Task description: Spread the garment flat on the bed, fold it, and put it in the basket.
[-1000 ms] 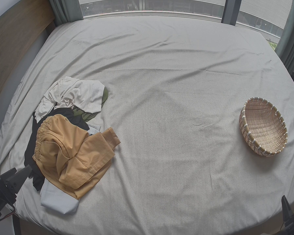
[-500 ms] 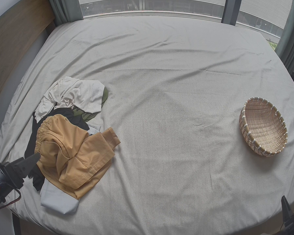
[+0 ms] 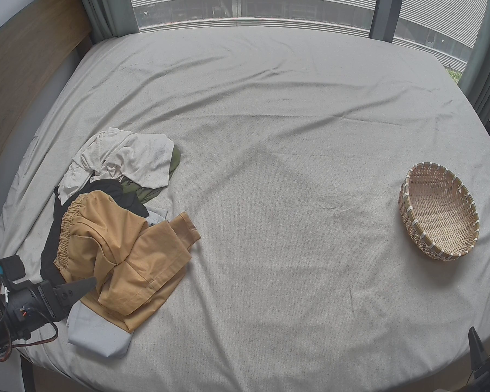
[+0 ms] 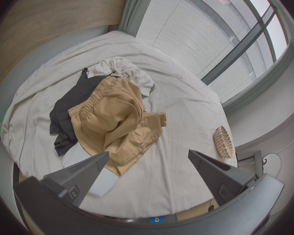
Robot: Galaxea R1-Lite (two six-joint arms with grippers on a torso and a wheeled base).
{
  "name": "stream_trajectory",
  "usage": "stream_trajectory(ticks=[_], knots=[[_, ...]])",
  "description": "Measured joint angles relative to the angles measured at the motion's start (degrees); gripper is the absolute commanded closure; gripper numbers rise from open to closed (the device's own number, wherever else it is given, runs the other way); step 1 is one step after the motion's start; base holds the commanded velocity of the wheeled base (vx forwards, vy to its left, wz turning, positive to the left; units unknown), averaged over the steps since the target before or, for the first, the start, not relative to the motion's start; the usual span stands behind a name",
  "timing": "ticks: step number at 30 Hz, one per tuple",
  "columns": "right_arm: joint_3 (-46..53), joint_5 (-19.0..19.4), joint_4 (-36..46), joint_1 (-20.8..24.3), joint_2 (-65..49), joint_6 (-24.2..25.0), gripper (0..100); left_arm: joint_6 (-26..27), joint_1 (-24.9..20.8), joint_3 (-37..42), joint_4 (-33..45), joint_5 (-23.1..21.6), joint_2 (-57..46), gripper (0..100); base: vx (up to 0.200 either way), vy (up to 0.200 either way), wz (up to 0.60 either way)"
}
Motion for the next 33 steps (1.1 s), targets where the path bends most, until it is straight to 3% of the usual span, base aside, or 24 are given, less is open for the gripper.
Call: stream_trajectory(ticks=[13,19,27,33], knots=[[0.00,0.02,-0.50,-0.11,0.00,0.28,0,0.00,-0.40,2.34,-0.33,-1.48,9.50,0,0.000,0.000,0.00],[-4.36,-0.50,-10.37,-0.49,2.12,0.13,0,-0.09,-0.40,2.80,-1.54,-2.02,11.64,0,0.000,0.000,0.00],[-16.02,0.21,-15.09,1.43,16.82,0.83,0,-0.33,-0.84,3.39,-3.75,-2.24,12.98,0,0.000,0.000,0.00],[-23.34,0.84,-17.96,6.66,32.12,4.80,0,-1.01,-1.15,3.99,-5.27,-2.39,13.79,0,0.000,0.000,0.00]])
